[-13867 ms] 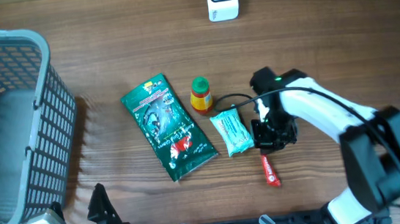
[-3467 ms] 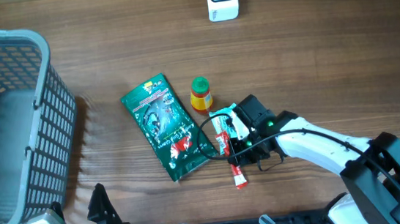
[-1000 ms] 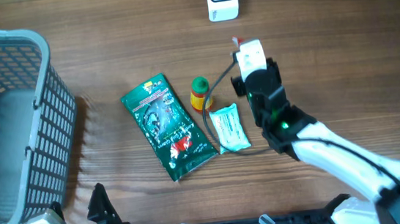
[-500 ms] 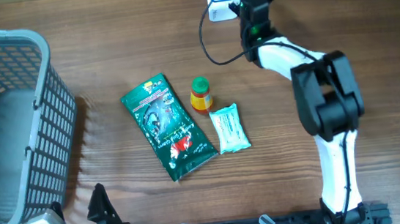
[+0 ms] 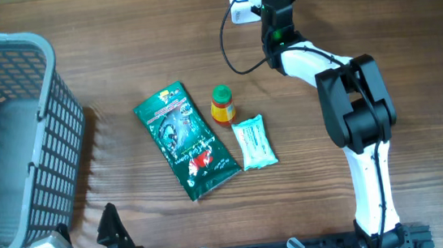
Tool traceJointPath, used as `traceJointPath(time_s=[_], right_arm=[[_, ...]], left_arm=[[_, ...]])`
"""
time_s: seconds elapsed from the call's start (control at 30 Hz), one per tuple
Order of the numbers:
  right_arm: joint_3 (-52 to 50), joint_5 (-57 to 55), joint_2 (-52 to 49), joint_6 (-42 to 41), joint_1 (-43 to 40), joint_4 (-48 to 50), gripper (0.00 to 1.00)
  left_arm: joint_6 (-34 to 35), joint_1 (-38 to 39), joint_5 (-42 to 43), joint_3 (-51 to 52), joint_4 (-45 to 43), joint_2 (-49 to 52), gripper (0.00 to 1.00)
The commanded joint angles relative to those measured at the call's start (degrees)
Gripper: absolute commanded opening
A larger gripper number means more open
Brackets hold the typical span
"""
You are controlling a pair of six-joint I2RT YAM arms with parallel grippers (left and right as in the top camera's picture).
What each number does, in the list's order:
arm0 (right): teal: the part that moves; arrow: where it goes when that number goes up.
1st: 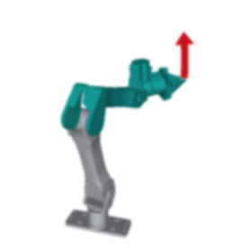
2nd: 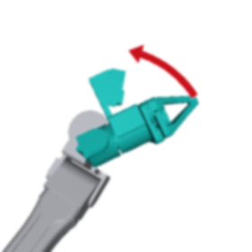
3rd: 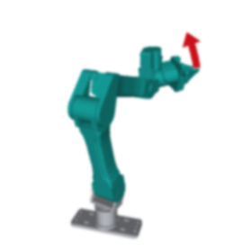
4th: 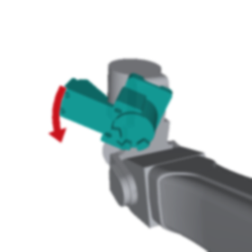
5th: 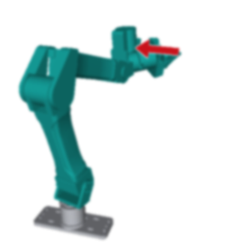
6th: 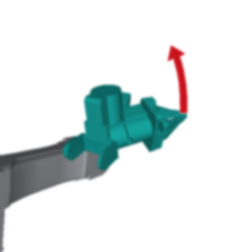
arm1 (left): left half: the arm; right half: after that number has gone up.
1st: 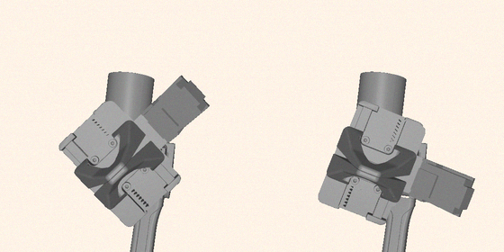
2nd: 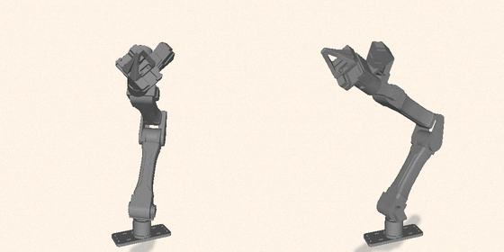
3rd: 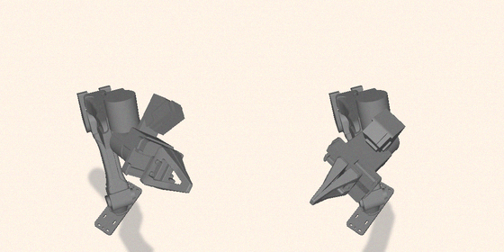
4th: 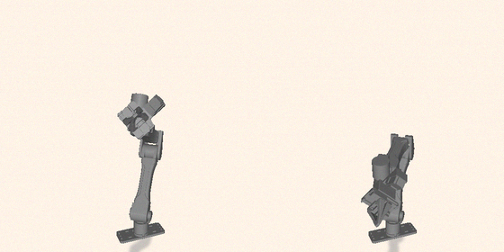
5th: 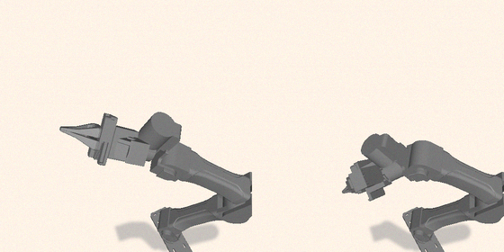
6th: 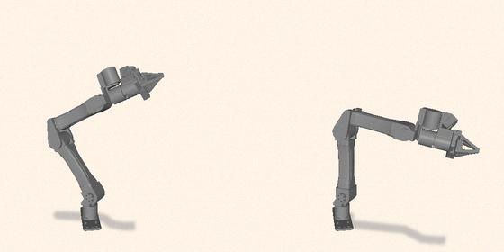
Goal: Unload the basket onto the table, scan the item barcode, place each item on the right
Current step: 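Hold the sachet at the scanner, then release it beyond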
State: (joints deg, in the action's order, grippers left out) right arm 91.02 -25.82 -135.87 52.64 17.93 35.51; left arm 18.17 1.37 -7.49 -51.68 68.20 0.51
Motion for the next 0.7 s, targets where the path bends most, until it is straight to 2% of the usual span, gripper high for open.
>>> traceJointPath(time_s=[0.0, 0.1, 0.23, 0.4, 0.67], right_arm=[[1.5, 0.5, -1.6, 6.6, 0.4, -1.5, 0.04], [1.5, 0.8, -2.6, 13.1, 0.5, -5.1, 0.04], [1.5, 0.8, -5.3, 13.4, 2.5, -4.3, 0.04], [1.6, -1.9, -5.5, 11.4, 2.4, 2.6, 0.04], [1.8, -7.1, -5.5, 6.3, -1.6, 2.9, 0.04]], left_arm=[[0.3, -0.4, -0.1, 0.0, 0.0, -0.2, 1.0], [0.3, -0.4, -0.1, 0.0, 0.0, -0.2, 1.0], [0.3, -0.4, -0.1, 0.0, 0.0, -0.2, 1.0], [0.3, -0.4, -0.1, 0.0, 0.0, -0.2, 1.0], [0.3, -0.4, -0.1, 0.0, 0.0, -0.2, 1.0]])
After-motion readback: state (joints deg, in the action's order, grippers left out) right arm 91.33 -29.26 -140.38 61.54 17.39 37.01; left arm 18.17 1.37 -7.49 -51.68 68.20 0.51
